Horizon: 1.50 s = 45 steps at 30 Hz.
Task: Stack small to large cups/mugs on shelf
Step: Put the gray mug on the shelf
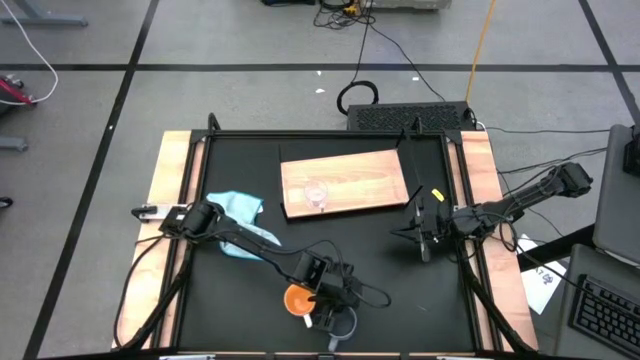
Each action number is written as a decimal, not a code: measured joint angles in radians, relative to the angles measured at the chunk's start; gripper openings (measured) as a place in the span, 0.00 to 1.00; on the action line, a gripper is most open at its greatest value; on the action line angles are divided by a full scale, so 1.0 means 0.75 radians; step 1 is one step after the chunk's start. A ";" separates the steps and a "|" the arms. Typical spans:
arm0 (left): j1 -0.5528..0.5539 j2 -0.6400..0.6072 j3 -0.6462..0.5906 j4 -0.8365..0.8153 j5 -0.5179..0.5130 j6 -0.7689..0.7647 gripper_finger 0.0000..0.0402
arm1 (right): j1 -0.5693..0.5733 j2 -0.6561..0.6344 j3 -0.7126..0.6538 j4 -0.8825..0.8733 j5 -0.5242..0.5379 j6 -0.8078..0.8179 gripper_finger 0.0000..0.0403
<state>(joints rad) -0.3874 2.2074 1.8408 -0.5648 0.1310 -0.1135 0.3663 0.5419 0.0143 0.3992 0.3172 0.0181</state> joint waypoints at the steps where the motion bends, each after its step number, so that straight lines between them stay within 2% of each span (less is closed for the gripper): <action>1: 0.000 0.000 0.000 0.002 0.000 0.000 0.01 | 0.000 0.000 0.000 0.000 0.000 0.000 0.00; 8: 0.002 -0.056 0.000 0.022 -0.044 0.009 0.01 | 0.000 -0.001 0.000 0.000 0.000 0.001 0.00; 22: -0.017 -0.266 0.002 -0.062 -0.413 0.084 0.01 | 0.000 0.009 0.000 0.013 -0.005 0.001 0.00; 33: -0.040 -0.457 0.001 -0.192 -0.626 0.096 0.01 | 0.000 0.011 0.000 0.020 -0.006 0.001 0.00; 45: -0.031 -0.666 0.001 -0.278 -0.757 0.181 0.01 | 0.000 0.011 0.000 0.030 -0.006 -0.003 0.00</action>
<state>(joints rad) -0.4109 1.7079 1.8416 -0.7735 -0.4369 0.0220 0.3664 0.5499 0.0143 0.4217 0.3126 0.0157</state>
